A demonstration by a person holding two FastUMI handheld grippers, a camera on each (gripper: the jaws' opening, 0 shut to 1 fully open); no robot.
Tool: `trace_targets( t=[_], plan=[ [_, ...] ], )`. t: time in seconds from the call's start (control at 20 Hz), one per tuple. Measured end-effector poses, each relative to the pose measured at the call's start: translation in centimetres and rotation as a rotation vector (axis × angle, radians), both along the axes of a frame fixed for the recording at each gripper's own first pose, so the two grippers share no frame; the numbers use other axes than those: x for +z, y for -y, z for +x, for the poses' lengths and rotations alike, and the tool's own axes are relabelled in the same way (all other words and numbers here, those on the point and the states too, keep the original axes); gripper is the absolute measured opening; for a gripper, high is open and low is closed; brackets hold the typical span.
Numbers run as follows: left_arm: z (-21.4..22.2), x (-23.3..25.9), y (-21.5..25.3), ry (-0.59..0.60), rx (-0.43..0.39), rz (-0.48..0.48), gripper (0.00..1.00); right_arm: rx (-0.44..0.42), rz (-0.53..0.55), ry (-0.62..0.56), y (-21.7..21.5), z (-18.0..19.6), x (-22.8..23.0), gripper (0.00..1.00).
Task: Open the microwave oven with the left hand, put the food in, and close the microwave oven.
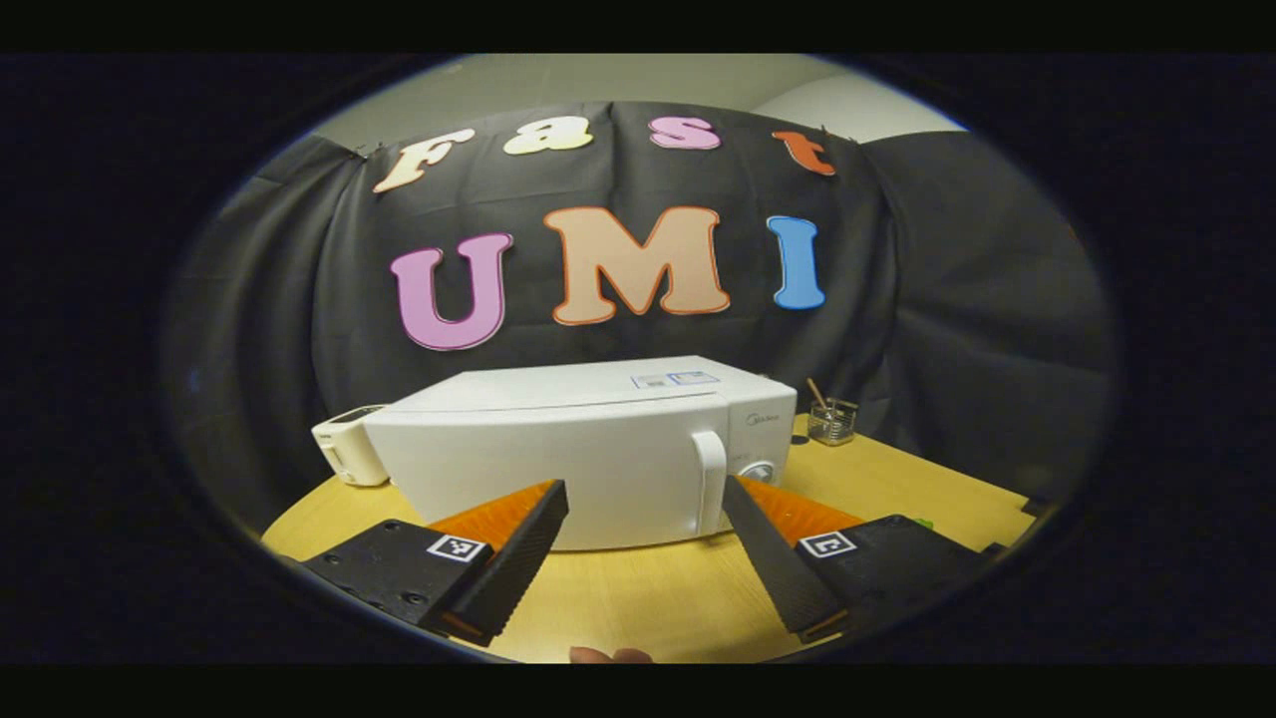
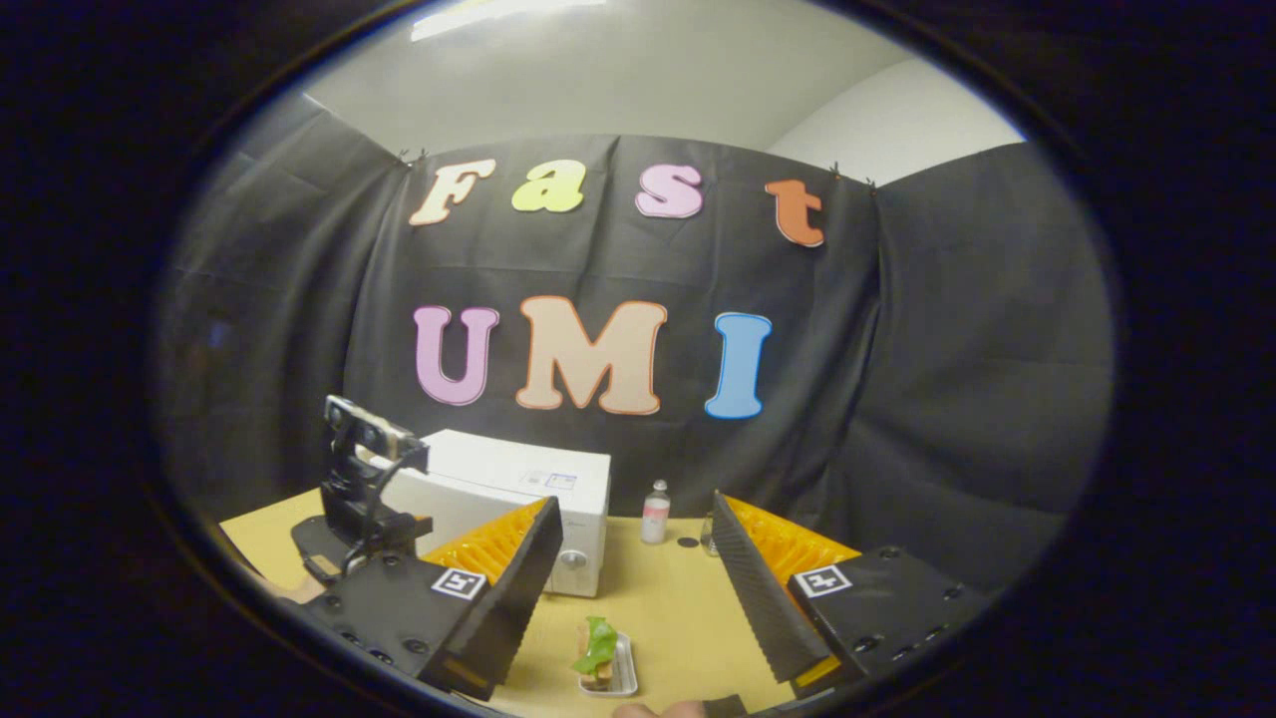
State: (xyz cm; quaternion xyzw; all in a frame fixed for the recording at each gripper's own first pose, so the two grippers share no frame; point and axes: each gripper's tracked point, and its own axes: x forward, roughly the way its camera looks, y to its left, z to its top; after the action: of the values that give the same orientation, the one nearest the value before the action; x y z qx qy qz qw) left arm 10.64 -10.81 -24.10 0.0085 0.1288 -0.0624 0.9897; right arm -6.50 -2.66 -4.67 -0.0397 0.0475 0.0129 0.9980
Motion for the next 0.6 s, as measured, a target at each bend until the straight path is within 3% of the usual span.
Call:
trace_targets(
  t=[0.35,0.6],
  plan=[
    [4.7,-5.9,4.2,-0.051,-0.069,0.050,0.99,-0.081,0.032,-0.043,2.8,-1.4,-0.5,0.96],
    [7.0,-9.1,5.3,-0.101,-0.059,0.063,0.99,-0.119,0.007,-0.057,5.0,-1.8,-0.6,0.94]
  ],
)
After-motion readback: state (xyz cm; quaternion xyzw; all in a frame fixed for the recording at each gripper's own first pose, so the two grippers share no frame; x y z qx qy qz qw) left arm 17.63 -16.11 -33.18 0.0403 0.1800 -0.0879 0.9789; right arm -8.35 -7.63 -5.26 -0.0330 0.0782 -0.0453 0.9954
